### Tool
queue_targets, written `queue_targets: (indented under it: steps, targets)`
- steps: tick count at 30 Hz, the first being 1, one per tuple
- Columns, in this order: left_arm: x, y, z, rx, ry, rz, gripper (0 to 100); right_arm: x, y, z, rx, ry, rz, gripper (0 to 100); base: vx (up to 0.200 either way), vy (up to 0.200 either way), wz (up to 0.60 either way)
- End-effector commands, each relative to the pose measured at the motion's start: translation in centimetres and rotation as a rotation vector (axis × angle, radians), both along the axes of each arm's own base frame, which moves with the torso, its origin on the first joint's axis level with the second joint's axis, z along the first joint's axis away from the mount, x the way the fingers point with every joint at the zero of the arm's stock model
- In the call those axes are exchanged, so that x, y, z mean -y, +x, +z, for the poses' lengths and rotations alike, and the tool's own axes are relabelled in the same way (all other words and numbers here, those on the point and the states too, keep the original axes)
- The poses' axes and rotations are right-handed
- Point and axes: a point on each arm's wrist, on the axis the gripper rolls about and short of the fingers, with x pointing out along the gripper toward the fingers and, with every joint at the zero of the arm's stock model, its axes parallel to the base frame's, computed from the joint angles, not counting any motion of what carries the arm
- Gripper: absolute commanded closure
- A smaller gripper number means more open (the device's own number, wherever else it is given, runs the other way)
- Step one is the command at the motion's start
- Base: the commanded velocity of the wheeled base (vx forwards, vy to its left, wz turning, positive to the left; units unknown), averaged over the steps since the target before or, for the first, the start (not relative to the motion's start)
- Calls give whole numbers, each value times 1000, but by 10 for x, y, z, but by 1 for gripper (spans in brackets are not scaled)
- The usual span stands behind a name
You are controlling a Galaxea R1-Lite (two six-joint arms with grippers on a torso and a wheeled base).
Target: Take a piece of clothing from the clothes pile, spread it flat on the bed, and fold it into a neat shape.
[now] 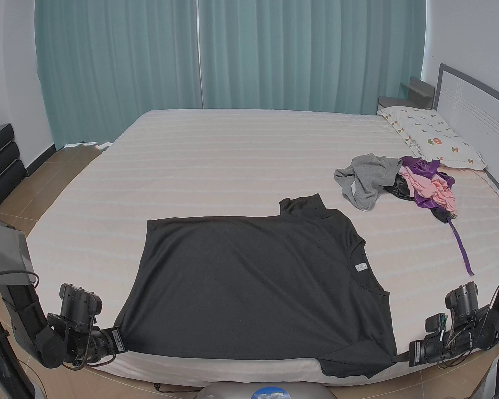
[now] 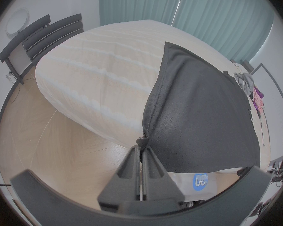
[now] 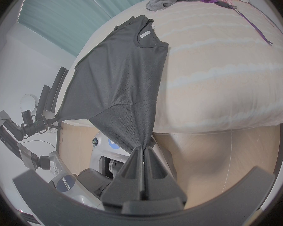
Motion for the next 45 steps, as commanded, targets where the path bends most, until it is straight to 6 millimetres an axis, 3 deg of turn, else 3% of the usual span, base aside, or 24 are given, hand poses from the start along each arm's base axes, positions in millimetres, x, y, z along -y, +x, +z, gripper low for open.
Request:
queue_targets:
  steps: [1, 12, 37, 45]
  targets:
    - [1, -4, -9, -53, 14, -15, 100, 1, -7, 5, -3, -3, -1, 100, 0, 0, 0]
    - [-2, -28, -14, -158, 98, -143, 100, 2, -22, 10, -45, -51, 80, 100, 0, 0, 0]
    - [-5, -54, 8, -240, 162, -267, 100, 4, -46, 26, -68, -141, 169, 100, 0, 0, 0]
    - [-5, -52, 9, -216, 161, -260, 100, 4, -45, 34, 5, -140, 161, 100, 0, 0, 0]
